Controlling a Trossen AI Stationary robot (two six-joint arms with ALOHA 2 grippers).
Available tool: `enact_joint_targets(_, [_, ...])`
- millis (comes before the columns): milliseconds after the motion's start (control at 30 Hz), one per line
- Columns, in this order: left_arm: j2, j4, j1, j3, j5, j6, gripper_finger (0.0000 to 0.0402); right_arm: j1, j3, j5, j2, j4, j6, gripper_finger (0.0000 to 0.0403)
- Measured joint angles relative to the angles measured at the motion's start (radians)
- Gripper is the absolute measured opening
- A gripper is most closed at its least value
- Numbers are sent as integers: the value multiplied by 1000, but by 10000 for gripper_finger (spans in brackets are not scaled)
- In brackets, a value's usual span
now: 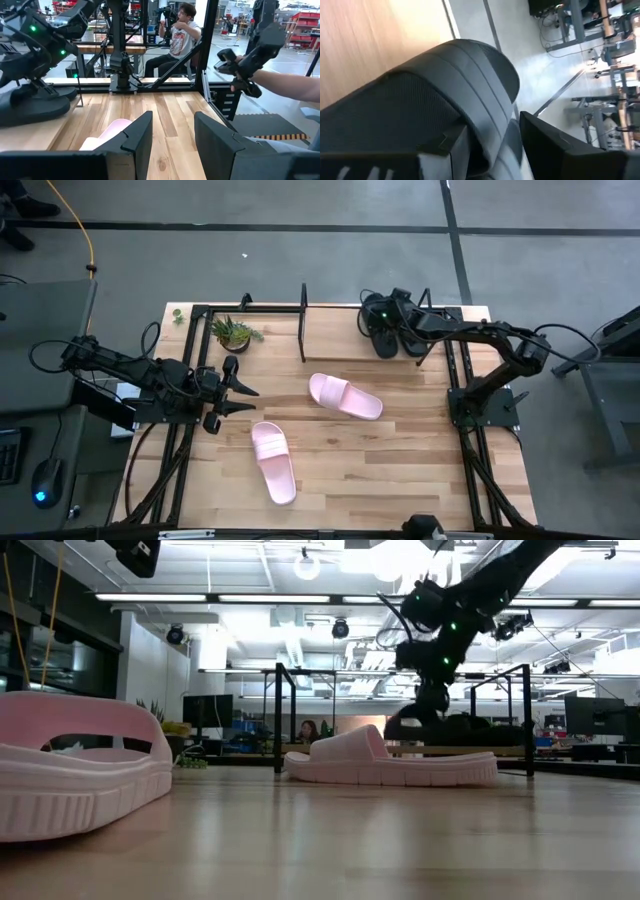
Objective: Pick and place slides into the shelf
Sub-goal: Put the black slide on the shelf
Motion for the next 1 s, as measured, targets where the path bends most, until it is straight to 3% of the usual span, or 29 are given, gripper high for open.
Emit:
enact_joint_targets(233, [0,0,0,0,0,-1,129,44,128,24,-1,-172,55,154])
enact_joint_targets(500, [0,0,0,0,0,-23,129,12,146,22,-1,-288,129,154])
enact_joint_targets(733, [0,0,0,0,0,-23,129,-19,145,-52,-1,-346,190,154])
enact_joint_targets(1000, [0,0,0,0,0,-23,129,-18,145,-57,-1,-320,209,154])
